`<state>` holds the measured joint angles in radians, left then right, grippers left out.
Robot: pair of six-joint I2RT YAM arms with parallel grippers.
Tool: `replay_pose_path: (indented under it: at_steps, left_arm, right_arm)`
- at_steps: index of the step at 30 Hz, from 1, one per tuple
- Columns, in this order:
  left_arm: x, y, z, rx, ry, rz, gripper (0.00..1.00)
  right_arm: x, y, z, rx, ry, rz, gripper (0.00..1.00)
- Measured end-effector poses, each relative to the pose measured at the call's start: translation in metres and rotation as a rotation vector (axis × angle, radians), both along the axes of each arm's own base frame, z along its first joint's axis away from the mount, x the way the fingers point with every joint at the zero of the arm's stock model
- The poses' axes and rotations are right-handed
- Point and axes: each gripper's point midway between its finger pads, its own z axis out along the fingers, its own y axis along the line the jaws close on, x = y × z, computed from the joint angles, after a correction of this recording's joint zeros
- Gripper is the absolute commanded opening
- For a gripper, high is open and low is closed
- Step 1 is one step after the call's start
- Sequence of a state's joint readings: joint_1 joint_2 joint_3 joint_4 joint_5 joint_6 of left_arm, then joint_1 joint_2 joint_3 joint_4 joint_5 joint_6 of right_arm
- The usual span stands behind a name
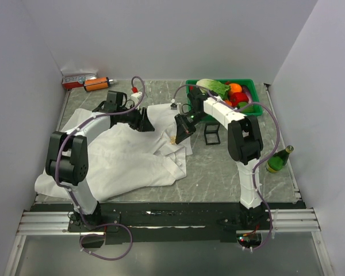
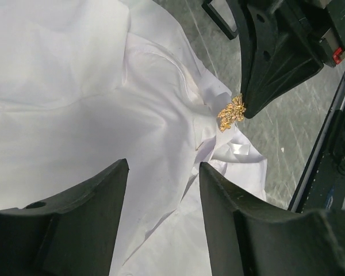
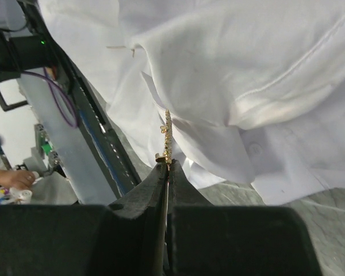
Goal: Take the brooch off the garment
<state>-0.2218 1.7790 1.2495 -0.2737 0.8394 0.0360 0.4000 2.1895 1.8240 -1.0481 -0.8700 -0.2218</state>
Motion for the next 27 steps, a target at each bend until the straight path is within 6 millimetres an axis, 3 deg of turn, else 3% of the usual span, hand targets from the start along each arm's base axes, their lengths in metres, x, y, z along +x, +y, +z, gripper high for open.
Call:
replay_pose_path:
  at_steps: [12, 19, 27]
  left_arm:
    - [-0.015, 0.004, -0.012, 0.111, -0.028, -0.053, 0.57]
    - [-0.014, 0.002, -0.011, 0.15, -0.045, -0.064, 0.56]
    - [-0.009, 0.001, -0.016, 0.155, -0.029, -0.049, 0.58]
  right_arm:
    - [-0.016, -0.022, 0.008, -0.062, -0.054, 0.088, 0.0]
    - [-0.036, -0.062, -0.004, -0.182, -0.083, 0.083, 0.0]
    - [-0.04, -0.096, 0.024, -0.252, -0.275, 0.091, 0.0]
